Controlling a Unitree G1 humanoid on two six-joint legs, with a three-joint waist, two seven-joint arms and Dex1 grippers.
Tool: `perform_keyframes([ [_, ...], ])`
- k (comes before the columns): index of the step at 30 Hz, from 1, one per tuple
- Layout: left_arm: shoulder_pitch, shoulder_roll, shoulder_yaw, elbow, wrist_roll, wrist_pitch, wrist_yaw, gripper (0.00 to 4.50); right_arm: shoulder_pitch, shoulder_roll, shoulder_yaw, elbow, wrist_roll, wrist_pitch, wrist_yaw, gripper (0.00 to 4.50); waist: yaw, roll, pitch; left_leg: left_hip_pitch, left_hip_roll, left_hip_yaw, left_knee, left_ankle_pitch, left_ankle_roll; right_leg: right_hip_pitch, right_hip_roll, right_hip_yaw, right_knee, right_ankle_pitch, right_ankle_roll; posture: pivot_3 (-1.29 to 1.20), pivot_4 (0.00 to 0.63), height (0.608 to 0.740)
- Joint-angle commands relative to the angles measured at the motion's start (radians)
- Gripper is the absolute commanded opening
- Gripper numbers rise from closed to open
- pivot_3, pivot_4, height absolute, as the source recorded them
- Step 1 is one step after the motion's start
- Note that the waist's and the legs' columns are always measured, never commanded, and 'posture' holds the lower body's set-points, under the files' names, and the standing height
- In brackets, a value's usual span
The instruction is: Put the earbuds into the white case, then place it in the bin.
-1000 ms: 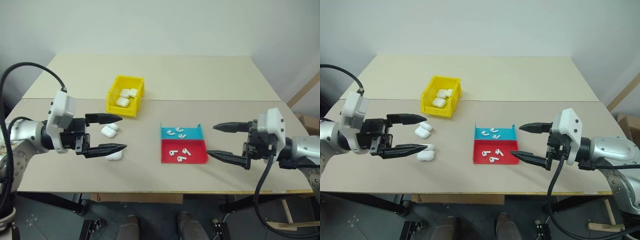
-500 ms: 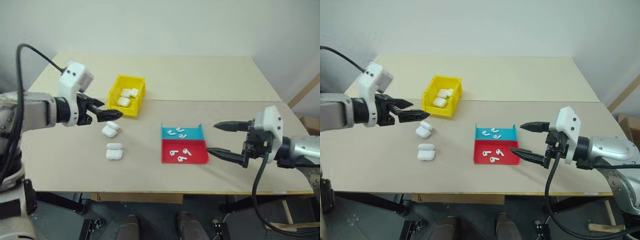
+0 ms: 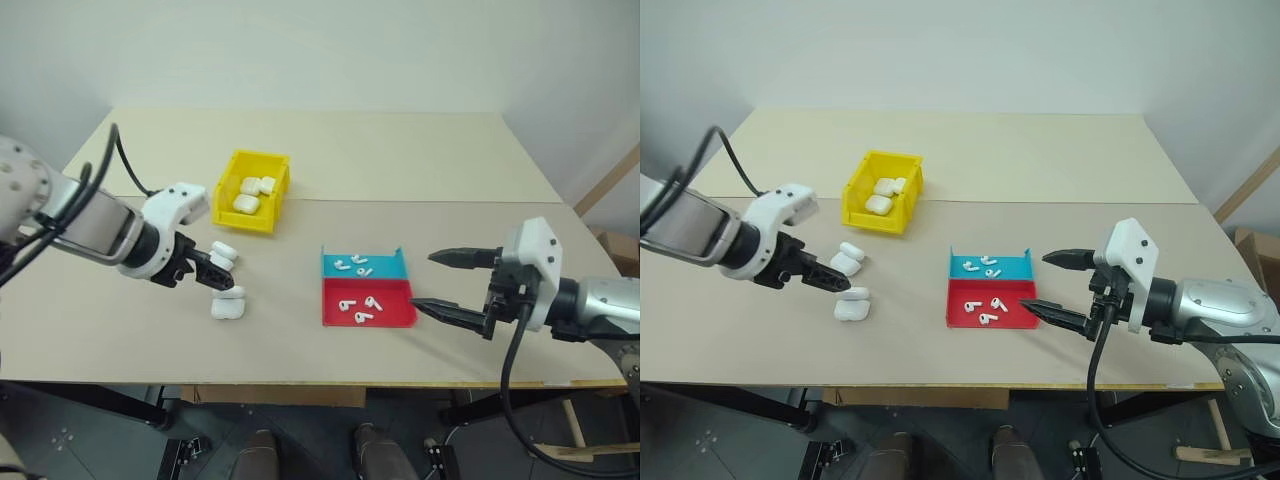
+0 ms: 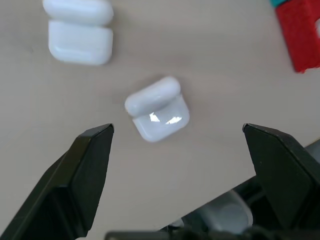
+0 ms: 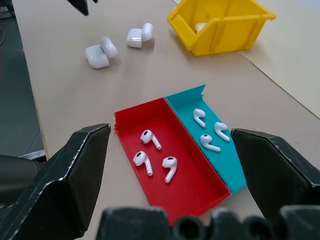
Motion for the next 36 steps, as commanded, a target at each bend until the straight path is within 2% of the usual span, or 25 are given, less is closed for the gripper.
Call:
perform_keyframes([
  [1, 0.030, -0.062, 0.014, 0.027, -0.019, -0.073, 0.108, 4.50, -0.039, -0.006, -0.005, -0.006, 0.019, 0.004, 0.000, 4.49, 0.003, 0.000, 0.000, 0.000, 0.000, 0.000, 0.000, 0.000, 0.000, 0.000, 0.000, 0.000, 0.000, 0.000, 0.000, 0.00, 0.150, 0.740],
  [8, 0.176, -0.227, 0.138, 0.010, -0.019, -0.150, 0.313, 4.50, -0.028, -0.001, -0.015, -0.030, 0.022, 0.004, -0.008, 4.49, 0.016, 0.000, 0.000, -0.002, 0.000, 0.000, 0.000, 0.000, 0.000, -0.001, 0.000, 0.000, -0.002, 0.000, 0.000, 0.00, 0.150, 0.740],
  [16, 0.229, -0.274, 0.220, 0.001, -0.019, -0.151, 0.467, 4.50, -0.008, 0.019, -0.015, -0.059, 0.017, -0.004, -0.036, 4.49, 0.026, -0.001, -0.001, 0.000, -0.001, 0.000, 0.000, 0.000, -0.001, 0.000, 0.000, 0.000, -0.001, 0.001, -0.001, 0.00, 0.150, 0.740],
  [19, 0.224, -0.259, 0.219, -0.007, -0.019, -0.126, 0.446, 4.50, 0.007, 0.025, -0.023, -0.075, 0.019, -0.004, -0.044, 4.49, 0.026, -0.001, -0.001, -0.001, -0.001, 0.000, 0.000, 0.000, -0.001, 0.000, 0.000, 0.000, -0.001, 0.001, -0.001, 0.00, 0.150, 0.740],
  [23, 0.187, -0.212, 0.163, -0.017, -0.019, -0.071, 0.339, 4.50, 0.022, 0.034, -0.029, -0.090, 0.022, -0.006, -0.057, 4.49, 0.025, -0.001, -0.001, -0.001, -0.001, 0.000, 0.000, 0.000, -0.001, 0.000, 0.000, 0.000, -0.002, 0.001, -0.001, 0.00, 0.150, 0.740],
  [28, 0.143, -0.182, 0.103, 0.003, -0.019, -0.055, 0.294, 4.50, 0.035, 0.047, -0.031, -0.095, 0.023, -0.017, -0.063, 4.49, 0.025, -0.001, -0.001, -0.001, -0.001, 0.000, 0.000, 0.001, -0.001, 0.000, 0.000, 0.000, -0.001, 0.001, -0.001, 0.00, 0.150, 0.740],
  [36, 0.136, -0.186, 0.040, 0.030, -0.019, -0.057, 0.273, 4.50, 0.042, 0.069, -0.027, -0.106, 0.018, -0.027, -0.072, 4.49, 0.025, -0.001, -0.001, -0.001, -0.001, 0.000, 0.000, 0.001, -0.001, 0.000, 0.000, 0.000, -0.002, 0.001, -0.001, 0.00, 0.150, 0.740],
])
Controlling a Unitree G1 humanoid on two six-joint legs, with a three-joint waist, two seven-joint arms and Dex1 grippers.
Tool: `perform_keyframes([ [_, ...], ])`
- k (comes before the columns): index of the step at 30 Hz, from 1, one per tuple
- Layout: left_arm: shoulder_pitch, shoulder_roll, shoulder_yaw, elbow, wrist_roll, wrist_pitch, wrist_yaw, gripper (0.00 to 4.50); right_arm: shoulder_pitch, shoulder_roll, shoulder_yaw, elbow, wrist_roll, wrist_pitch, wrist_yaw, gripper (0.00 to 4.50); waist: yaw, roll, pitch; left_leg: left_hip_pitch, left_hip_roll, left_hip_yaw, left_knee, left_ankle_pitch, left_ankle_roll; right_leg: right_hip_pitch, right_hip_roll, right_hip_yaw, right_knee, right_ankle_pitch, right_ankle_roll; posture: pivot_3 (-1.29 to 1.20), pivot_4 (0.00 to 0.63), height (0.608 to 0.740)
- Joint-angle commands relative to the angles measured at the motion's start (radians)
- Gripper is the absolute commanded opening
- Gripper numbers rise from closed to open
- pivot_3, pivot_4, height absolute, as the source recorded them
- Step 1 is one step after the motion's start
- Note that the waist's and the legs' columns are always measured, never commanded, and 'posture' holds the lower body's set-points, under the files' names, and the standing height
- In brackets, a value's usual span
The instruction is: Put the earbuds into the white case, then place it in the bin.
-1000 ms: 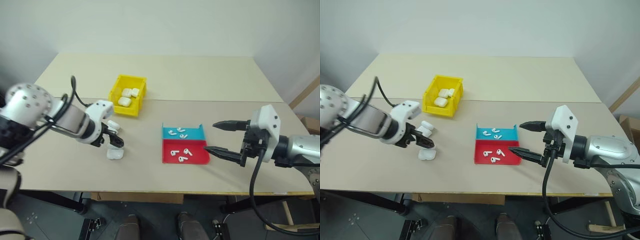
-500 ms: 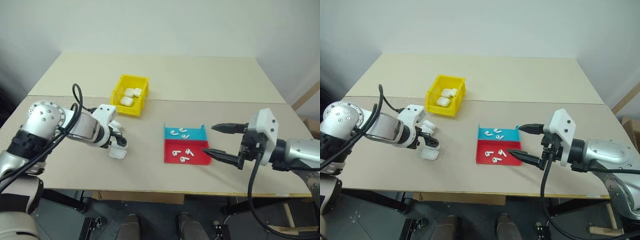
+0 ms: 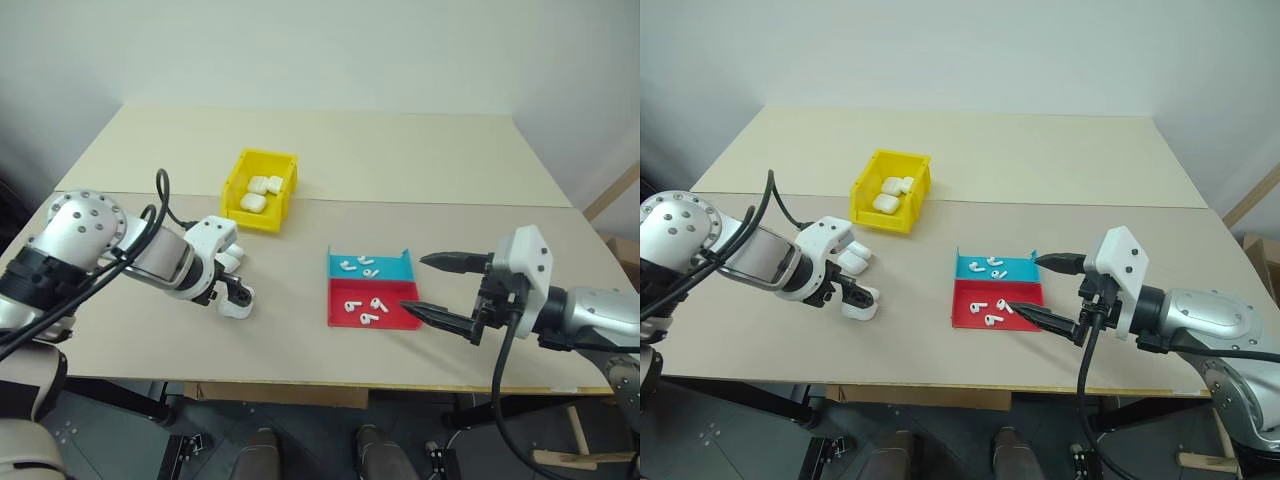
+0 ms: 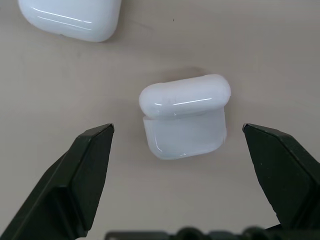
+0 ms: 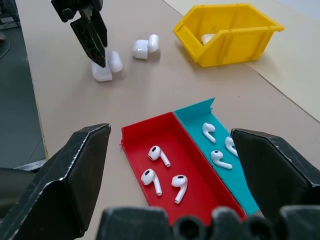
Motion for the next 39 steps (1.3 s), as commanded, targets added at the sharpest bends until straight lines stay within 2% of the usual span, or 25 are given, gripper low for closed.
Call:
perform_keyframes([
  [1, -0.016, 0.001, -0.007, 0.010, -0.009, -0.001, 0.001, 4.50, -0.003, 0.009, -0.032, -0.036, 0.017, -0.026, -0.010, 4.49, 0.000, 0.000, 0.000, 0.000, 0.000, 0.000, 0.000, 0.000, 0.000, 0.000, 0.000, 0.000, 0.000, 0.000, 0.000, 0.00, 0.150, 0.740],
  [14, 0.001, -0.064, -0.018, 0.010, -0.009, -0.022, 0.074, 4.50, -0.002, 0.017, -0.031, -0.043, 0.013, -0.027, -0.016, 4.49, 0.000, 0.000, 0.000, 0.000, 0.000, 0.000, 0.000, 0.000, 0.000, 0.000, 0.000, 0.000, 0.000, 0.000, 0.000, 0.00, 0.150, 0.740],
  [26, -0.020, -0.111, -0.017, 0.124, -0.009, 0.016, 0.111, 4.50, -0.004, 0.035, -0.010, -0.054, 0.006, -0.031, -0.039, 4.49, 0.000, 0.000, 0.000, 0.000, 0.000, 0.000, 0.000, 0.000, 0.000, 0.000, 0.000, 0.000, 0.000, 0.000, 0.000, 0.00, 0.150, 0.740],
  [37, -0.029, -0.141, -0.013, 0.132, -0.009, 0.024, 0.142, 4.50, 0.014, 0.050, -0.011, -0.071, 0.003, -0.035, -0.051, 4.49, 0.000, 0.000, 0.000, 0.001, 0.000, 0.000, 0.000, 0.000, 0.000, 0.001, 0.000, 0.000, 0.000, 0.000, 0.000, 0.00, 0.150, 0.740],
  [39, -0.021, -0.147, -0.002, 0.110, -0.009, 0.011, 0.157, 4.10, 0.015, 0.053, -0.011, -0.073, 0.003, -0.034, -0.052, 4.50, 0.000, 0.000, 0.000, 0.001, 0.000, 0.000, 0.000, 0.000, 0.000, 0.001, 0.000, 0.000, 0.000, 0.000, 0.000, 0.00, 0.150, 0.740],
])
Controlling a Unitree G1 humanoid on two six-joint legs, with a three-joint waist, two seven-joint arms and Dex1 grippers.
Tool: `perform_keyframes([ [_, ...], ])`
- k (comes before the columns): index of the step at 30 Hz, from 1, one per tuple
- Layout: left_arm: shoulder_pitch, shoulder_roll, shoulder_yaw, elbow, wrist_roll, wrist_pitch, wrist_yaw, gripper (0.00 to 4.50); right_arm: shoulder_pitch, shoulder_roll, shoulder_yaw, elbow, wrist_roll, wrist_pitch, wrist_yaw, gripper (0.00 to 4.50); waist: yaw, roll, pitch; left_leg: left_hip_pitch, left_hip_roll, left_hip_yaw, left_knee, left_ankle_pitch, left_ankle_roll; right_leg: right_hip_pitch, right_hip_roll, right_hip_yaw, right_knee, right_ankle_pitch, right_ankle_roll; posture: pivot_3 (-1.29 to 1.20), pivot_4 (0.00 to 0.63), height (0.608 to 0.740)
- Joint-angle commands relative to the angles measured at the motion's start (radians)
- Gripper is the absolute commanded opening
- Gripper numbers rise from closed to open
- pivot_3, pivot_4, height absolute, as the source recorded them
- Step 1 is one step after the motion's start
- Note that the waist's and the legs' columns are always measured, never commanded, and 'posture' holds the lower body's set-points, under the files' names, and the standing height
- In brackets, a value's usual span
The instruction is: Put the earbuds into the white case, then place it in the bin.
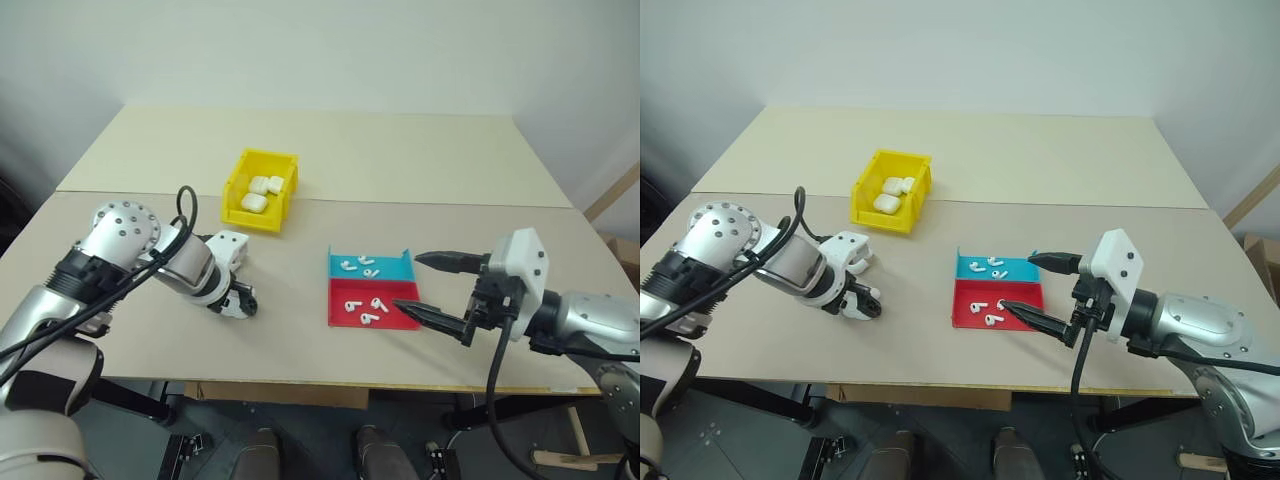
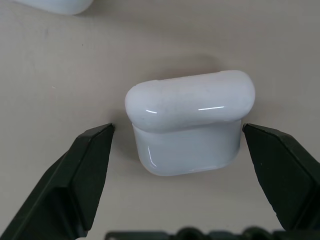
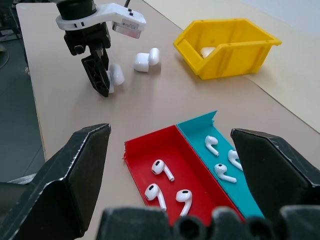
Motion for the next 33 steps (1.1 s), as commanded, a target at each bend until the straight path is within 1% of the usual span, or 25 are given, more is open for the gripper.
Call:
perform_keyframes([
  [1, -0.008, -0.009, 0.028, -0.030, -0.009, -0.016, 0.011, 3.87, 0.000, 0.002, -0.018, -0.033, 0.005, -0.027, -0.010, 4.50, 0.001, 0.000, 0.000, 0.000, 0.000, 0.000, 0.000, 0.000, 0.000, 0.000, 0.000, 0.000, 0.000, 0.000, 0.000, 0.00, 0.150, 0.740],
  [4, -0.001, -0.004, 0.046, -0.044, -0.009, -0.027, 0.024, 2.91, 0.002, 0.005, -0.016, -0.032, 0.002, -0.031, -0.009, 4.50, 0.000, 0.000, 0.000, -0.001, 0.000, 0.000, 0.000, 0.000, 0.000, 0.000, 0.000, 0.000, 0.000, 0.000, 0.000, 0.00, 0.150, 0.740],
  [5, 0.002, 0.001, 0.051, -0.053, -0.009, -0.031, 0.030, 2.84, 0.002, 0.007, -0.015, -0.032, 0.002, -0.032, -0.008, 4.50, 0.000, 0.000, 0.000, -0.001, 0.000, 0.000, 0.000, 0.000, 0.000, -0.001, 0.000, 0.000, 0.000, 0.000, 0.000, 0.00, 0.150, 0.740],
  [9, 0.008, 0.049, 0.075, -0.097, -0.009, -0.038, 0.017, 2.84, -0.001, 0.009, -0.013, -0.023, 0.000, -0.037, -0.004, 4.50, -0.001, 0.000, 0.000, -0.001, 0.000, 0.000, 0.000, 0.000, 0.000, -0.001, 0.000, 0.000, 0.000, 0.000, 0.000, 0.00, 0.150, 0.740],
  [12, 0.010, 0.131, 0.102, -0.152, -0.009, -0.046, -0.009, 2.84, -0.004, 0.009, -0.012, -0.005, -0.002, -0.045, 0.007, 4.50, -0.006, 0.000, 0.000, -0.001, 0.000, 0.000, 0.000, 0.000, 0.000, -0.001, 0.000, 0.000, 0.000, 0.000, 0.000, 0.00, 0.150, 0.740],
  [14, 0.001, 0.193, 0.148, -0.184, -0.009, -0.040, -0.110, 2.84, -0.012, 0.008, -0.007, 0.016, -0.005, -0.052, 0.018, 4.50, -0.007, 0.000, 0.000, 0.000, 0.000, 0.000, 0.000, 0.000, 0.000, -0.001, 0.000, 0.000, 0.000, 0.000, 0.000, 0.00, 0.150, 0.740],
  [16, 0.007, 0.279, 0.200, -0.296, -0.009, -0.035, -0.224, 2.84, -0.031, 0.010, 0.002, 0.046, -0.004, -0.059, 0.033, 4.50, -0.005, -0.001, 0.000, 0.000, 0.000, 0.000, -0.001, 0.000, 0.000, -0.001, 0.000, 0.000, 0.000, 0.000, 0.000, 0.00, 0.150, 0.740],
  [17, 0.017, 0.307, 0.237, -0.317, -0.009, -0.035, -0.307, 2.84, -0.045, 0.013, 0.011, 0.059, -0.008, -0.061, 0.037, 4.50, -0.004, -0.001, 0.000, -0.001, 0.000, 0.000, -0.001, 0.000, 0.000, -0.001, 0.000, 0.000, -0.001, 0.000, 0.000, 0.00, 0.150, 0.740],
  [18, 0.043, 0.326, 0.292, -0.381, -0.009, -0.067, -0.349, 2.84, -0.058, 0.015, 0.020, 0.075, -0.012, -0.065, 0.044, 4.50, -0.003, -0.001, 0.000, 0.000, 0.000, 0.001, -0.001, 0.000, 0.000, -0.001, 0.000, 0.000, -0.001, 0.000, 0.000, 0.00, 0.150, 0.740],
  [20, 0.136, 0.311, 0.450, -0.522, 0.034, -0.170, -0.428, 2.84, -0.086, 0.016, 0.035, 0.102, -0.011, -0.069, 0.060, 4.50, 0.001, -0.001, 0.000, 0.000, 0.000, 0.001, -0.001, 0.000, 0.000, -0.001, 0.000, 0.000, -0.001, 0.000, 0.000, 0.00, 0.150, 0.740],
  [21, 0.171, 0.303, 0.493, -0.568, 0.054, -0.206, -0.449, 2.84, -0.091, 0.015, 0.036, 0.111, -0.011, -0.073, 0.069, 4.50, 0.004, -0.001, 0.000, 0.000, 0.000, 0.001, -0.001, 0.000, 0.000, 0.000, -0.001, 0.000, -0.001, 0.000, 0.000, 0.00, 0.150, 0.740],
  [23, 0.280, 0.251, 0.603, -0.711, 0.249, -0.315, -0.611, 2.84, -0.119, 0.003, 0.049, 0.134, -0.013, -0.067, 0.089, 4.50, 0.006, 0.000, 0.000, 0.000, 0.000, 0.002, -0.001, 0.000, -0.001, 0.000, -0.001, 0.000, -0.001, 0.000, 0.000, 0.00, 0.150, 0.740],
  [25, 0.413, 0.179, 0.667, -0.818, 0.496, -0.507, -0.822, 2.84, -0.179, -0.032, 0.084, 0.151, -0.026, -0.028, 0.102, 4.50, 0.003, 0.001, 0.000, 0.000, 0.000, 0.002, -0.001, 0.001, -0.001, 0.000, -0.001, 0.000, -0.002, 0.000, 0.000, 0.00, 0.150, 0.740],
  [27, 0.499, 0.119, 0.678, -0.840, 0.662, -0.651, -0.993, 2.84, -0.242, -0.065, 0.121, 0.169, -0.047, 0.009, 0.101, 4.50, 0.001, 0.002, -0.001, 0.001, 0.000, 0.004, -0.001, 0.001, -0.002, 0.000, -0.001, 0.001, -0.001, 0.000, 0.000, 0.00, 0.150, 0.740],
  [30, 0.568, 0.008, 0.644, -0.794, 0.881, -0.916, -1.330, 2.84, -0.423, -0.141, 0.228, 0.198, -0.061, 0.180, 0.093, 4.50, -0.002, 0.002, -0.001, 0.001, 0.002, 0.003, -0.001, 0.001, -0.002, -0.001, 0.001, 0.001, -0.001, 0.001, -0.002, 0.00, 0.150, 0.740],
  [31, 0.572, -0.013, 0.631, -0.771, 0.919, -0.956, -1.416, 2.84, -0.485, -0.161, 0.266, 0.208, -0.055, 0.241, 0.105, 4.50, -0.003, 0.002, -0.001, 0.001, 0.002, 0.003, -0.001, 0.001, -0.002, -0.001, 0.001, 0.001, -0.002, 0.001, -0.002, 0.00, 0.150, 0.740],
  [33, 0.571, -0.053, 0.614, -0.736, 0.973, -1.007, -1.522, 2.84, -0.555, -0.186, 0.314, 0.223, -0.051, 0.308, 0.128, 4.50, -0.001, 0.001, -0.002, 0.000, 0.002, 0.003, -0.001, 0.001, -0.002, -0.001, 0.001, 0.001, -0.002, 0.001, -0.002, 0.00, 0.150, 0.740],
])
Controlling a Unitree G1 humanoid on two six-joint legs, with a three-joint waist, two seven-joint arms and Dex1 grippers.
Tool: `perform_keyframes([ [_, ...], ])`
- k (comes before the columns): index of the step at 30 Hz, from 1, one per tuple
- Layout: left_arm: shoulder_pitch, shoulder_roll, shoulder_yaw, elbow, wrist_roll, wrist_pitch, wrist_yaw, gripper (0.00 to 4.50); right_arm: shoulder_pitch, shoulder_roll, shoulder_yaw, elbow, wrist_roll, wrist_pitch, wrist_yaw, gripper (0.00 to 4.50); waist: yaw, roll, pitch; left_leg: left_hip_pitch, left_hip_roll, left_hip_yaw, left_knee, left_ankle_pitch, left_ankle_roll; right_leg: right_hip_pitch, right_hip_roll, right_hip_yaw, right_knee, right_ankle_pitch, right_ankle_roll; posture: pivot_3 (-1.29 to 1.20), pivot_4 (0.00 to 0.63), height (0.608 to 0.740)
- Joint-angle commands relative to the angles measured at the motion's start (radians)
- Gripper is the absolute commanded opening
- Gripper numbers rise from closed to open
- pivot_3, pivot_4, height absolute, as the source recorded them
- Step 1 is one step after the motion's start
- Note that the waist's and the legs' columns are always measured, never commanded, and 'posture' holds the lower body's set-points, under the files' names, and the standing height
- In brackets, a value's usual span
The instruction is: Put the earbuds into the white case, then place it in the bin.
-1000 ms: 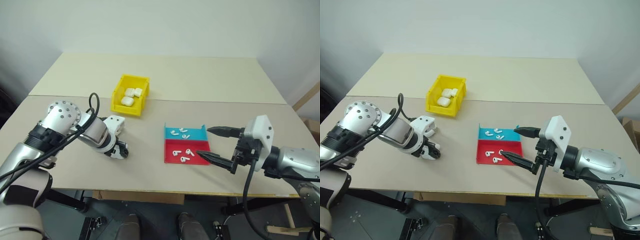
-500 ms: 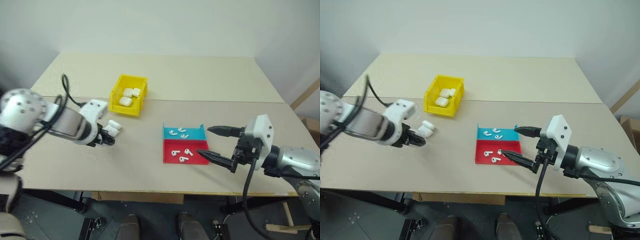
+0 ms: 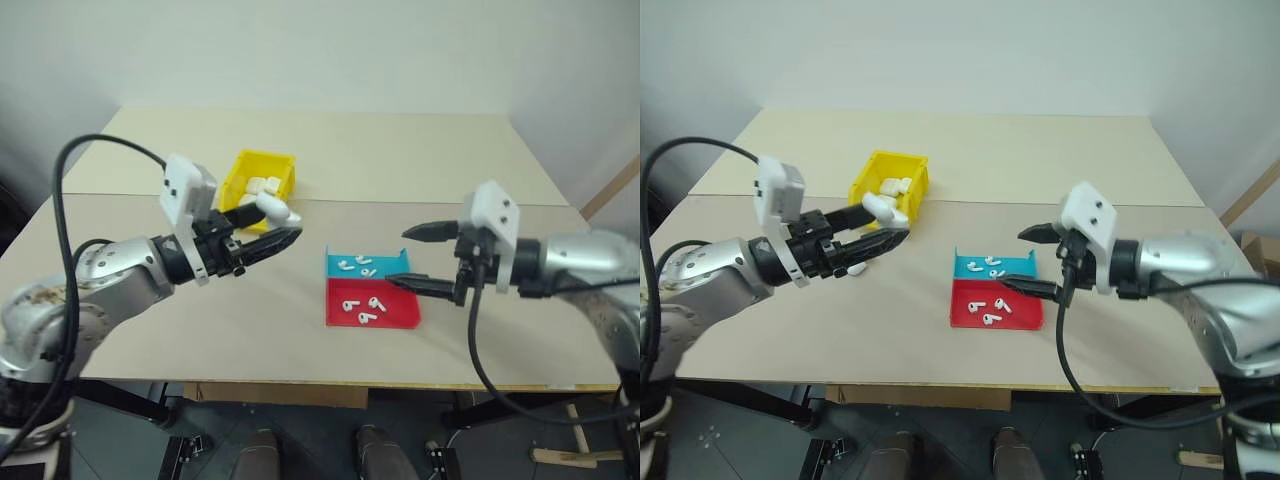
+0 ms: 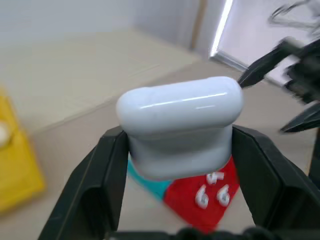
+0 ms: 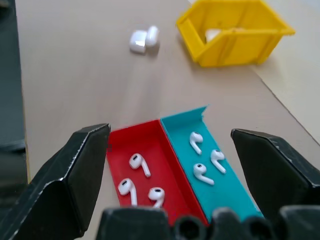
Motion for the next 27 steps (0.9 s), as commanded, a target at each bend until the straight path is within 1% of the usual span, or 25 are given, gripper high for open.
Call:
perform_keyframes([
  [1, -0.002, -0.059, -0.009, 0.061, 0.116, -0.149, -0.205, 2.84, -0.107, -0.037, 0.079, 0.010, -0.001, 0.135, 0.038, 4.50, 0.002, -0.001, -0.001, 0.000, 0.000, 0.000, 0.000, -0.001, 0.001, 0.000, 0.000, 0.000, -0.001, 0.000, 0.000, 0.00, 0.150, 0.740],
  [2, -0.002, -0.095, -0.022, 0.105, 0.157, -0.214, -0.279, 2.84, -0.151, -0.040, 0.122, 0.016, -0.013, 0.172, 0.048, 4.32, 0.003, -0.001, -0.001, 0.000, 0.000, 0.000, 0.000, -0.001, 0.002, 0.000, 0.000, 0.000, -0.001, -0.001, 0.001, 0.00, 0.150, 0.740],
  [4, -0.008, -0.127, -0.044, 0.185, 0.204, -0.285, -0.442, 2.84, -0.221, -0.050, 0.205, 0.016, -0.037, 0.227, 0.074, 3.89, 0.003, -0.001, -0.001, -0.002, 0.000, 0.000, 0.001, -0.002, 0.003, 0.000, -0.001, 0.000, -0.002, -0.001, 0.001, 0.00, 0.150, 0.740],
  [6, -0.015, -0.139, -0.053, 0.243, 0.238, -0.326, -0.562, 2.84, -0.277, -0.045, 0.279, 0.013, -0.062, 0.279, 0.084, 3.19, 0.001, -0.001, -0.001, -0.003, 0.000, 0.000, 0.001, -0.002, 0.003, -0.001, -0.001, 0.000, -0.002, -0.001, 0.001, 0.00, 0.150, 0.740],
  [7, -0.019, -0.142, -0.056, 0.264, 0.249, -0.340, -0.613, 2.84, -0.302, -0.041, 0.316, 0.012, -0.078, 0.300, 0.085, 2.91, 0.000, -0.001, -0.001, -0.003, 0.000, 0.000, 0.001, -0.002, 0.003, -0.001, -0.001, 0.000, -0.001, -0.001, 0.001, 0.00, 0.150, 0.740],
  [8, -0.024, -0.147, -0.058, 0.276, 0.260, -0.347, -0.644, 2.84, -0.321, -0.040, 0.341, 0.016, -0.083, 0.321, 0.093, 2.53, -0.001, -0.001, -0.001, -0.003, 0.000, 0.000, 0.001, -0.002, 0.004, -0.002, -0.001, 0.000, -0.001, -0.001, 0.001, 0.00, 0.150, 0.740],
  [13, -0.031, -0.172, -0.054, 0.301, 0.284, -0.358, -0.743, 2.84, -0.388, -0.018, 0.417, 0.043, -0.110, 0.417, 0.087, 2.53, -0.001, -0.001, -0.001, -0.003, 0.000, 0.000, 0.002, -0.002, 0.004, -0.002, -0.001, 0.000, 0.000, -0.001, 0.001, 0.00, 0.150, 0.740],
  [18, -0.028, -0.206, -0.051, 0.286, 0.277, -0.347, -0.796, 2.84, -0.404, 0.024, 0.481, 0.039, -0.135, 0.495, 0.050, 2.53, -0.003, -0.001, -0.001, -0.002, 0.001, 0.000, 0.002, -0.002, 0.004, -0.002, 0.000, 0.000, 0.000, -0.001, 0.001, 0.00, 0.150, 0.740],
  [21, -0.034, -0.217, -0.043, 0.281, 0.249, -0.328, -0.839, 2.84, -0.415, 0.076, 0.518, 0.082, -0.153, 0.541, 0.011, 2.53, -0.005, -0.001, -0.001, -0.003, 0.001, 0.000, 0.002, -0.002, 0.004, -0.002, 0.000, 0.000, 0.000, -0.001, 0.001, 0.00, 0.150, 0.740],
  [27, -0.059, -0.233, -0.041, 0.285, 0.257, -0.322, -0.871, 2.84, -0.461, 0.158, 0.574, 0.174, -0.196, 0.577, -0.036, 2.53, -0.012, -0.001, -0.001, -0.002, 0.001, 0.000, 0.002, -0.002, 0.004, -0.002, 0.000, -0.001, 0.001, -0.001, 0.001, 0.00, 0.150, 0.740],
])
